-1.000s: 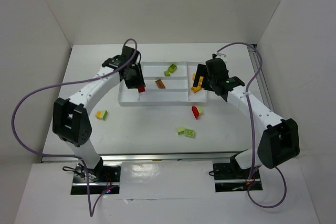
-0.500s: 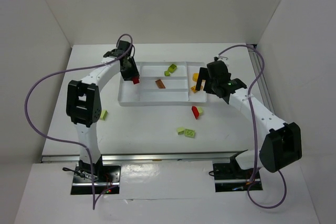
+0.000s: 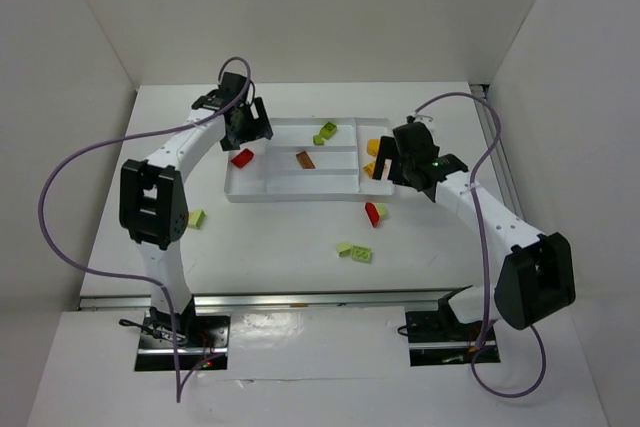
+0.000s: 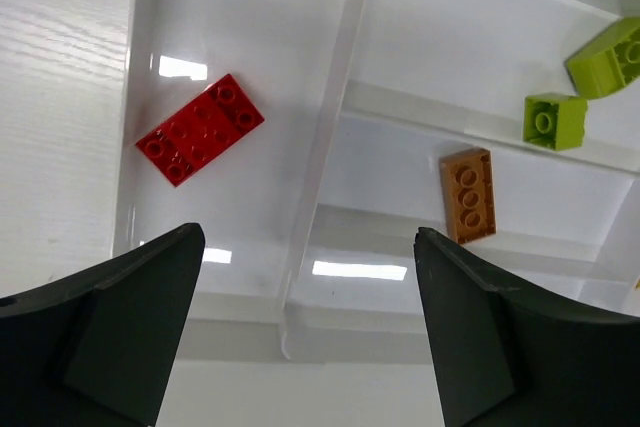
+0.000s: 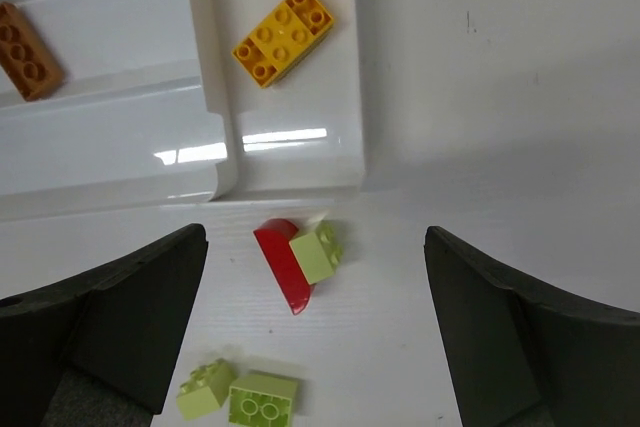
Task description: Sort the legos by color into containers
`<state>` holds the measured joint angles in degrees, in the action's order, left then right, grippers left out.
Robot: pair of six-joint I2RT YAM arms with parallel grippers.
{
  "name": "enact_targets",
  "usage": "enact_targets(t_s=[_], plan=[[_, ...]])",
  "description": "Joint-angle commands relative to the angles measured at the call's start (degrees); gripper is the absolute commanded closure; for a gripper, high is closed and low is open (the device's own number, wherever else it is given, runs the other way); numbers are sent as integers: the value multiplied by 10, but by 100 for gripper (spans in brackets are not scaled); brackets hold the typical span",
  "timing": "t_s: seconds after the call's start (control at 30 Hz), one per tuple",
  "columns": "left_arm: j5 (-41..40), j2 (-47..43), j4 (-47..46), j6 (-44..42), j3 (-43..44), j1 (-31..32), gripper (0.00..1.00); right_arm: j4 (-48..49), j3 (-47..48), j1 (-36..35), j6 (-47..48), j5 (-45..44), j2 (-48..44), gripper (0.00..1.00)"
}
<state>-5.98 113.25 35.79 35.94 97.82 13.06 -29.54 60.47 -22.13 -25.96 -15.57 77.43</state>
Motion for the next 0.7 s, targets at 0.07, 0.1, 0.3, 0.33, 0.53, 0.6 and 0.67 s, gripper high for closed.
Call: enact_targets(t_s=[0.07, 0.1, 0.3, 0.33, 0.53, 0.6, 0.67], plan=[[-17, -138, -50, -62, -45, 50, 5, -3, -81, -16, -31, 16, -37, 4], [0, -166, -61, -75, -55, 57, 5, -3, -90, -21, -37, 16, -37, 4], [100, -206, -85, -106, -107, 89, 7, -4, -111, -41, -42, 42, -7, 8], [100, -206, -85, -106, -115, 98, 8, -3, -111, -46, -33, 50, 3, 8], [105, -193, -85, -106, -121, 117, 9, 62, -104, -46, 15, 114, 60, 3], [105, -193, -85, -106, -121, 123, 9, 75, -98, -46, 28, 100, 75, 4], [111, -187, -85, -106, -121, 123, 9, 82, -92, -46, 34, 87, 83, 11]])
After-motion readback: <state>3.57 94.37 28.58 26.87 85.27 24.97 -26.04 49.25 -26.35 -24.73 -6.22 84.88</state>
